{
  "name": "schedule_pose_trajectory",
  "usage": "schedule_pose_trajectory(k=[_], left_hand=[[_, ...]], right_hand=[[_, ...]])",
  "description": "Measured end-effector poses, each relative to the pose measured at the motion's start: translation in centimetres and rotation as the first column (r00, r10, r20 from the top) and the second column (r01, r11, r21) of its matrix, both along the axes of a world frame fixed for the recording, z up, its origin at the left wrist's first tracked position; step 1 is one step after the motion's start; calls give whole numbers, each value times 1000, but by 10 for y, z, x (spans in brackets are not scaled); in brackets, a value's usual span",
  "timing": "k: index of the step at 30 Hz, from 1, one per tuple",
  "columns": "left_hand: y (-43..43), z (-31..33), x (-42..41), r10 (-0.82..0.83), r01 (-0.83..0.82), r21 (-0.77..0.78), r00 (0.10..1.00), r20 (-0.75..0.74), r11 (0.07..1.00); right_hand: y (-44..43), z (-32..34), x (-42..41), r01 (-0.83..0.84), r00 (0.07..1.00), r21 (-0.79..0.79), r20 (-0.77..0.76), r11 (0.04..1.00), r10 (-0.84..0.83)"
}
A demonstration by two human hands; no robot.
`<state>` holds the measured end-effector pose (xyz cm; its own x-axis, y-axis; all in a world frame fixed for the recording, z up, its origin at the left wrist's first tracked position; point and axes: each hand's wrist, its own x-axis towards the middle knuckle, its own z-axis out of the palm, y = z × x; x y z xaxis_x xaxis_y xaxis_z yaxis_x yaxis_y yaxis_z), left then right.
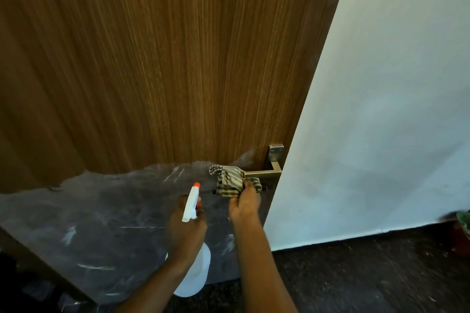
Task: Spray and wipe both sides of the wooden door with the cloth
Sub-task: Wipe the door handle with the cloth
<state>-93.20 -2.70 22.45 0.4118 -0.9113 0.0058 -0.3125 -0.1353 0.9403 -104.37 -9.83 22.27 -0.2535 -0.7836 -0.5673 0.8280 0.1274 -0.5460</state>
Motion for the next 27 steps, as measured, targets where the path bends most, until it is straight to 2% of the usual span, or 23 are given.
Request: schedule_pose_trajectory(k=[4, 8, 11, 14, 15, 17, 19, 21, 22, 24, 27], left_hand=[[-1, 0, 3, 13, -13, -7, 999, -40, 1000], [-3, 0, 5, 26, -24, 24, 996, -86, 999], [-4, 2, 7, 36, -34, 29, 996, -79, 999], [-6, 10, 8, 5, -6, 37, 1000, 17, 999], [-8, 9, 6, -10, 7, 65, 998, 56, 998], [-13, 11, 1, -46, 37, 89, 994, 103, 995], [-18, 12, -5, -102, 100, 31, 989, 111, 995], [-23, 17, -6, -251, 230, 138, 955, 157, 963], [-24, 22, -7, -285, 245, 199, 935, 210, 949], [-29, 30, -8, -254, 180, 244, 914, 316, 953], [-34, 39, -13, -217, 134, 284, 934, 285, 949]], right_hand=[[0, 1, -34, 5, 997, 14, -76, 1000, -4], [-6, 4, -62, 141, 987, 19, -75, 990, -139], [-7, -11, -43, 91, 991, 1, -99, 996, -91], [-6, -20, -6, -27, 978, -14, -205, 1000, 23], [-7, -24, 3, -38, 983, -4, -181, 999, 37], [-3, -29, 14, -52, 963, 8, -264, 999, 52], [6, -42, 14, -41, 939, 51, -338, 998, 56], [16, -64, 13, -10, 938, 123, -343, 992, 52], [19, -75, 14, 16, 940, 163, -338, 986, 41], [24, -90, 21, 68, 948, 227, -318, 971, 8], [24, -89, 35, 110, 934, 219, -357, 970, -26]])
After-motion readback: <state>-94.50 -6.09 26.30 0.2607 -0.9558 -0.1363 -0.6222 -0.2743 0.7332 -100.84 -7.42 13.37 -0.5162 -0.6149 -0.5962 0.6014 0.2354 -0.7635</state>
